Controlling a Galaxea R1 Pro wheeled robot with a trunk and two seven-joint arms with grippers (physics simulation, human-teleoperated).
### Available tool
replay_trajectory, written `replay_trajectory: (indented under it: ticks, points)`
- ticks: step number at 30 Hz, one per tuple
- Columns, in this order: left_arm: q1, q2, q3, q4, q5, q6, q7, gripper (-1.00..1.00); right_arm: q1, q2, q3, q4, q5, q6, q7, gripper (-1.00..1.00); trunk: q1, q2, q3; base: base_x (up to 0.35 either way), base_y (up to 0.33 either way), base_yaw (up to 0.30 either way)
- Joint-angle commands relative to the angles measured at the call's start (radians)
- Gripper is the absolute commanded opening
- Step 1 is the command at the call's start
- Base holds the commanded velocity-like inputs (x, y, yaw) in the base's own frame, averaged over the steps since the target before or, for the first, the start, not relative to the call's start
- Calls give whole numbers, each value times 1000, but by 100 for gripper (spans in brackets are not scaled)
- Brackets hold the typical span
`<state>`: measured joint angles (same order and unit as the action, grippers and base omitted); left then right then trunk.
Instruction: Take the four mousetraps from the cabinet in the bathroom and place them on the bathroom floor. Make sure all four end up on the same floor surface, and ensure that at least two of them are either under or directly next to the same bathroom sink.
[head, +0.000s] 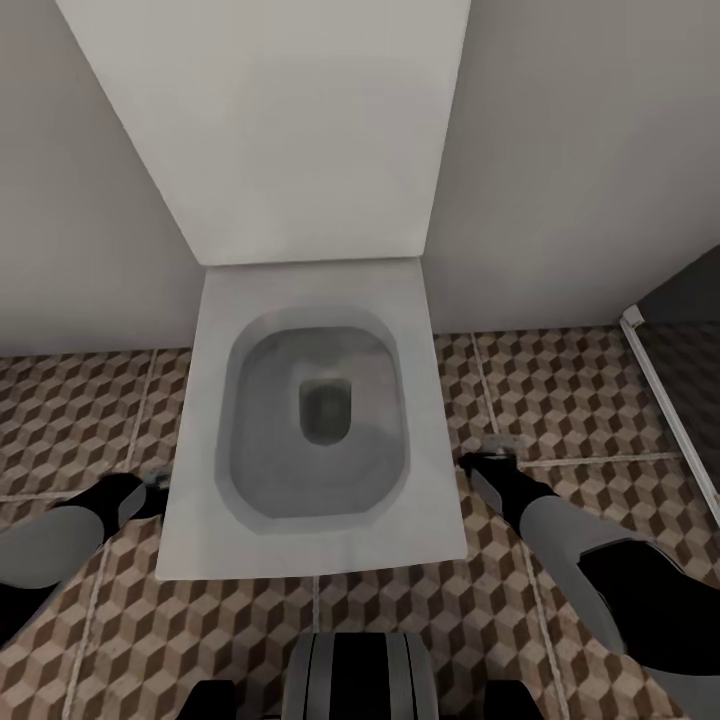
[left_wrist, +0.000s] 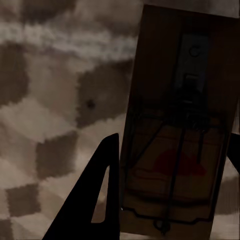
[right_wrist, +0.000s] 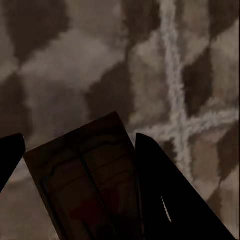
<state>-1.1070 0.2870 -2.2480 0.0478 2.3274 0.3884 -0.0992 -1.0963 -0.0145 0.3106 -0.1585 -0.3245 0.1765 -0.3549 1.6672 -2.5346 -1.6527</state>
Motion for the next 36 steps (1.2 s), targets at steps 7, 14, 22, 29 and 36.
replay_trajectory:
  ticks: [7, 14, 22, 29, 36]
  points:
    - [3, -2, -8, 1, 7, -31, -7, -100, 1, -5, 11, 28, 14, -66, -6, -100, 0, 0, 0, 0, 0, 0]
    - [4, 1, -9, 1, 7, -35, -7, -100, 2, -4, 12, 57, 12, -154, -6, -100, 0, 0, 0, 0, 0, 0]
    - [4, 2, -9, -1, 6, -48, -9, -100, 3, -3, 12, 73, 12, -164, -2, -100, 0, 0, 0, 0, 0, 0]
    - [4, 5, -9, -2, 7, -51, -13, -100, 6, -3, 12, 74, 12, -171, 0, -100, 0, 0, 0, 0, 0, 0]
    - [10, 10, -9, -13, 6, -126, -16, -100, 20, -4, 11, 74, 12, -229, 16, -100, 0, 0, 0, 0, 0, 0]
